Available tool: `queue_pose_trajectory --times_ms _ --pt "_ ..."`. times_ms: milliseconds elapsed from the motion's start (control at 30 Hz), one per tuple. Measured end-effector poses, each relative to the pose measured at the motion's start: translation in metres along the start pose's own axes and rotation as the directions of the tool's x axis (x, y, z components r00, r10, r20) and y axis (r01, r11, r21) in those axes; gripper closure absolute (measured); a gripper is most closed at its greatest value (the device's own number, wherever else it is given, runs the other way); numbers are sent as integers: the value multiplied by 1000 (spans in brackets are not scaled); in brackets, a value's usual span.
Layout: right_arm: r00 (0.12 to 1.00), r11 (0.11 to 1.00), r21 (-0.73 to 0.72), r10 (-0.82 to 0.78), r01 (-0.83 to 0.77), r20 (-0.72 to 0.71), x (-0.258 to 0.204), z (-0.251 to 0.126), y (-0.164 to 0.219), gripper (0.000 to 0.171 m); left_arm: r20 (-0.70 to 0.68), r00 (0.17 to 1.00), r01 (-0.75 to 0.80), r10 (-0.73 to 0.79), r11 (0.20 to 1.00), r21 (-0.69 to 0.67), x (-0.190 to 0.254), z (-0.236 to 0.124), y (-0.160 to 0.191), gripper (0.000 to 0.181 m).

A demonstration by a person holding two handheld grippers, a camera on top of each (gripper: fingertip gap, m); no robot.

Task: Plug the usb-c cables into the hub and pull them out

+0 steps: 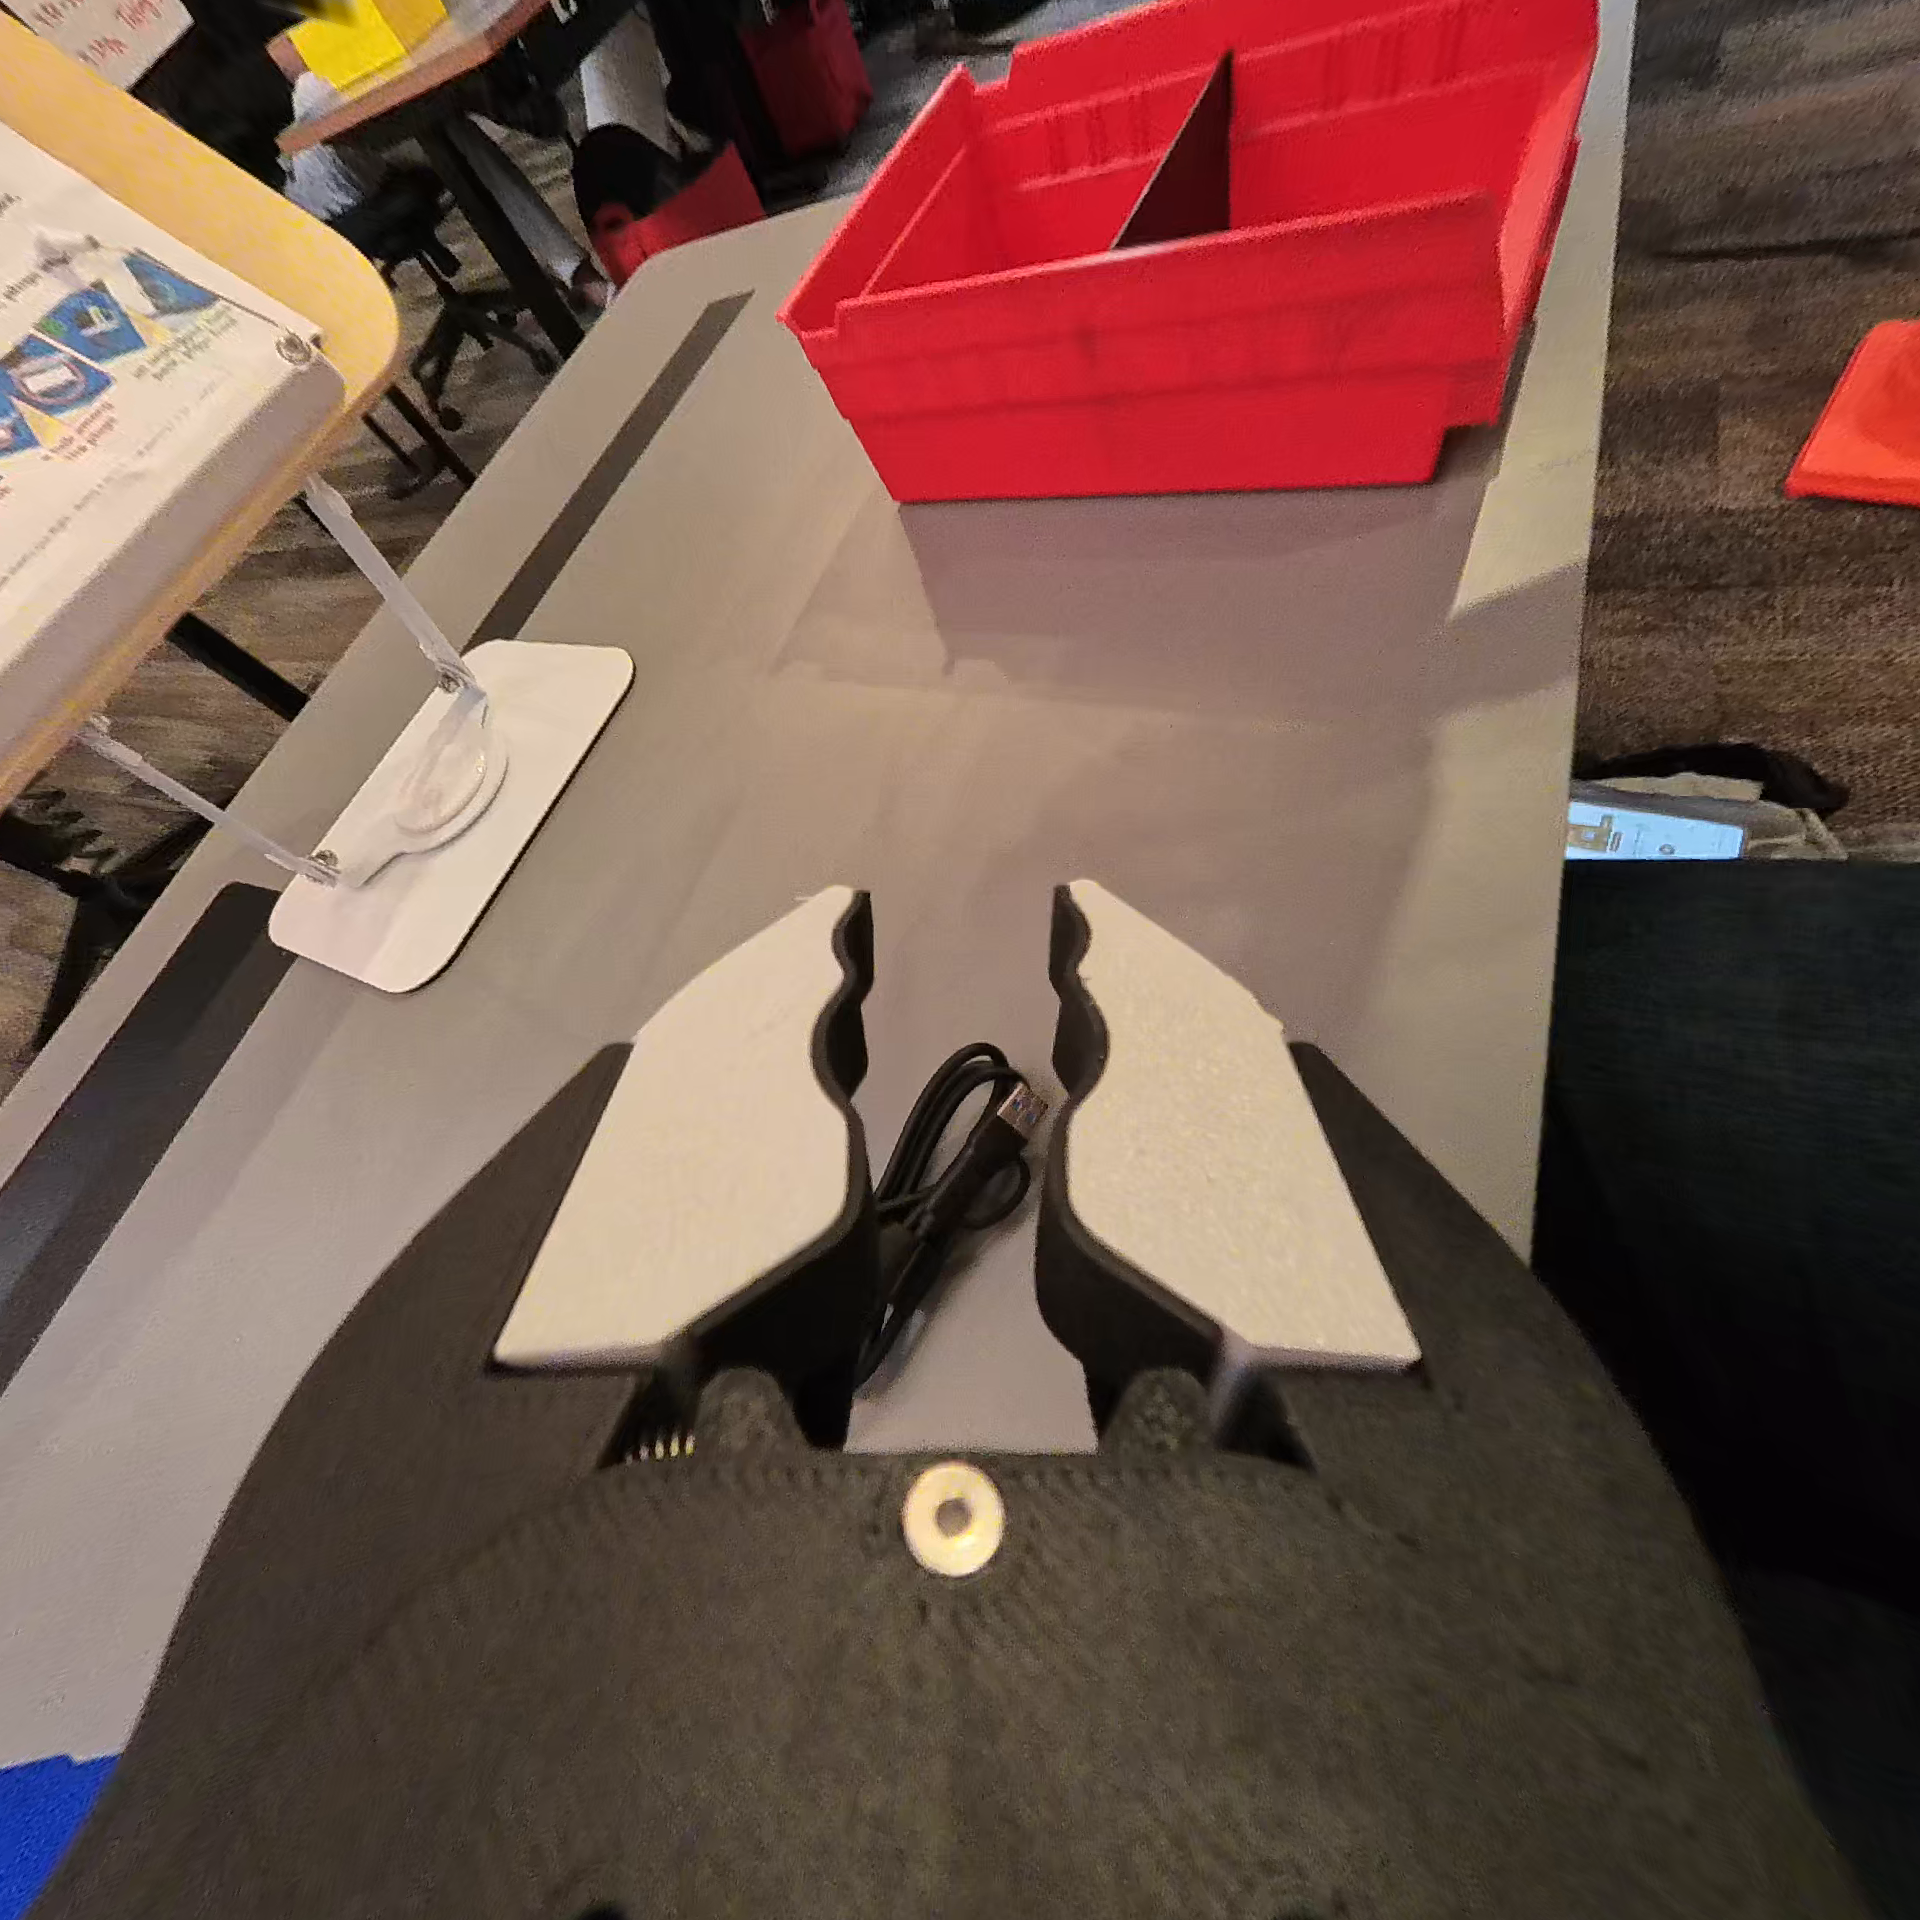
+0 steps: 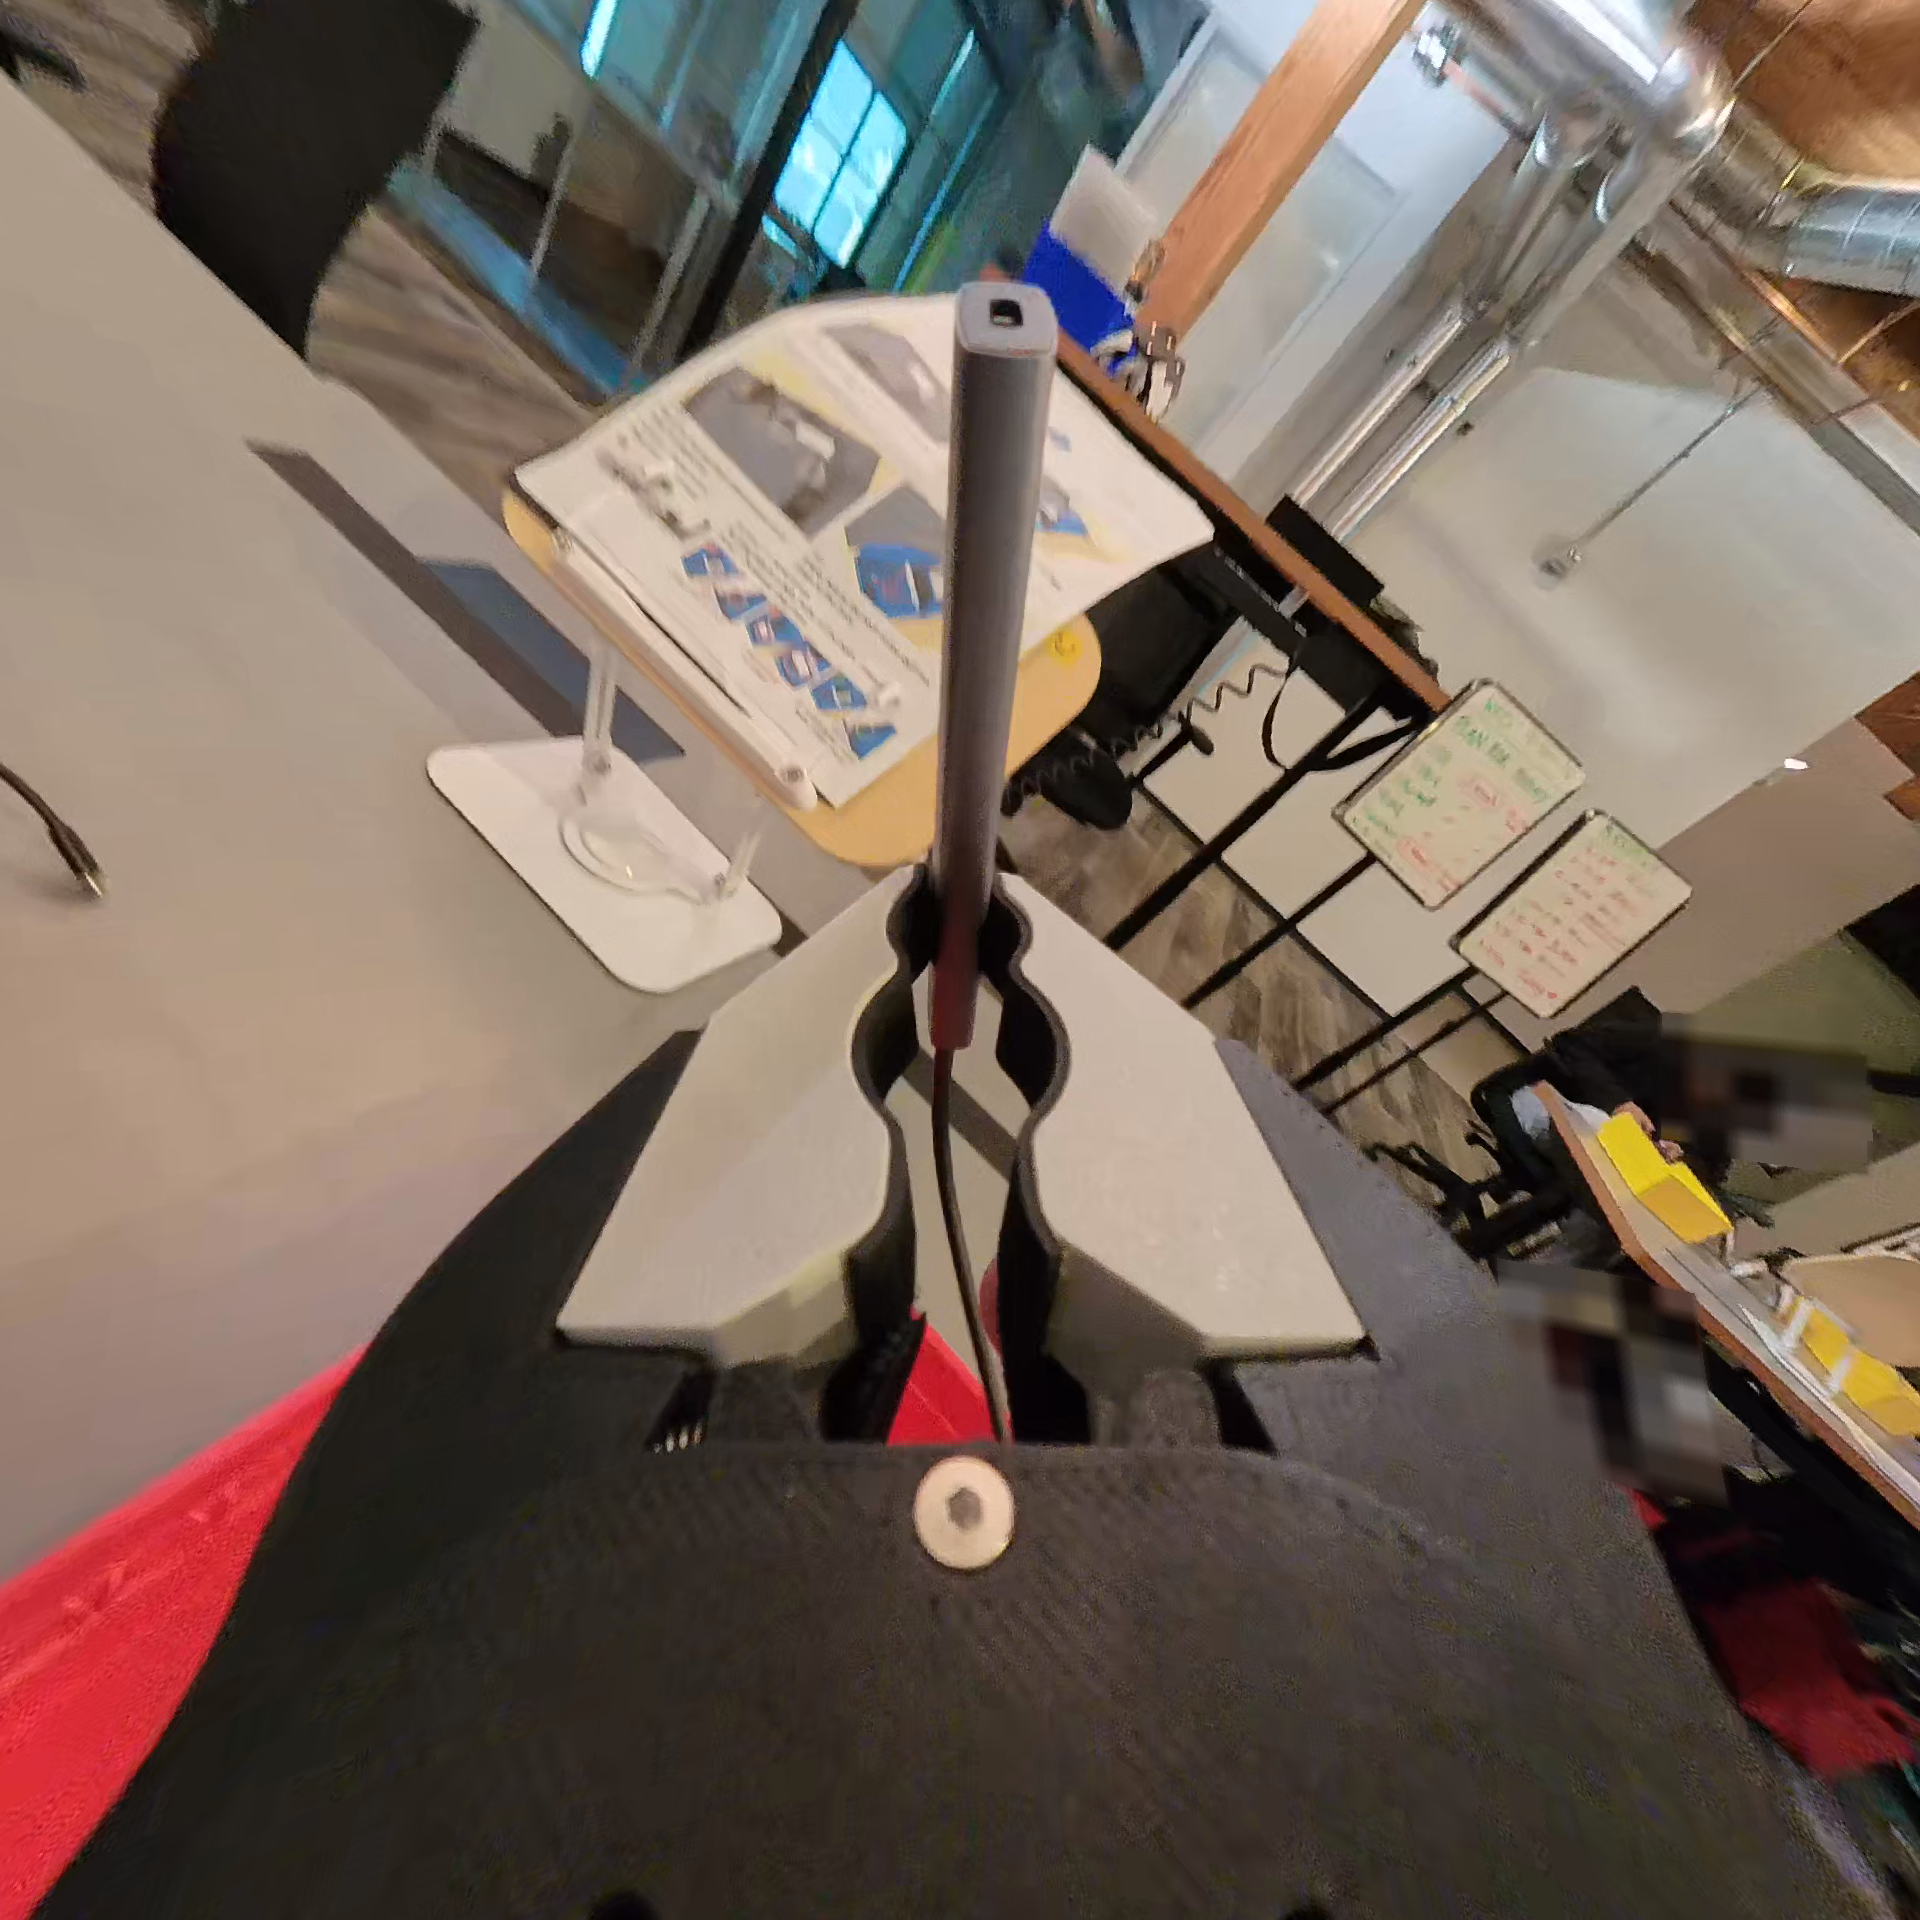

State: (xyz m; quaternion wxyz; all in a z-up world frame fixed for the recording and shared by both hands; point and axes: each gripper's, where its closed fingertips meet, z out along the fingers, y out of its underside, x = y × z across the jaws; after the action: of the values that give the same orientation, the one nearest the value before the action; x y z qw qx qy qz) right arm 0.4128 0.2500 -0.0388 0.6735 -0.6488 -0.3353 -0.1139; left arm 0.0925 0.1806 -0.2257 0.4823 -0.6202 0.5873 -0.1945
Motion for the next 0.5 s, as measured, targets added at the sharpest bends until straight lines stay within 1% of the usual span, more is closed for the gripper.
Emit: queue_pose_trajectory --times_ms 100,200,300,333,400,500 --pt "998 997 -76 11 -7 58 -10 19 37 164 -7 1000 -17 17 1000 -22 4 4 5 149" --pt "991 986 -160 -35 55 126 -31 36 79 164 -19 1000 -24 23 999 -34 9 5 8 149" --pt "980 978 -207 23 19 199 -51 50 111 164 -12 1000 -28 27 998 -53 8 4 13 149" --pt "975 970 -243 47 8 218 -57 53 123 164 -13 1000 -24 23 998 -56 8 4 15 149" --pt "948 950 -313 111 -12 300 -73 54 144 165 -12 1000 -20 19 998 -68 8 3 19 149" --pt "927 932 -363 140 -4 349 -88 57 166 165 -13 1000 -23 22 996 -90 8 4 26 148"
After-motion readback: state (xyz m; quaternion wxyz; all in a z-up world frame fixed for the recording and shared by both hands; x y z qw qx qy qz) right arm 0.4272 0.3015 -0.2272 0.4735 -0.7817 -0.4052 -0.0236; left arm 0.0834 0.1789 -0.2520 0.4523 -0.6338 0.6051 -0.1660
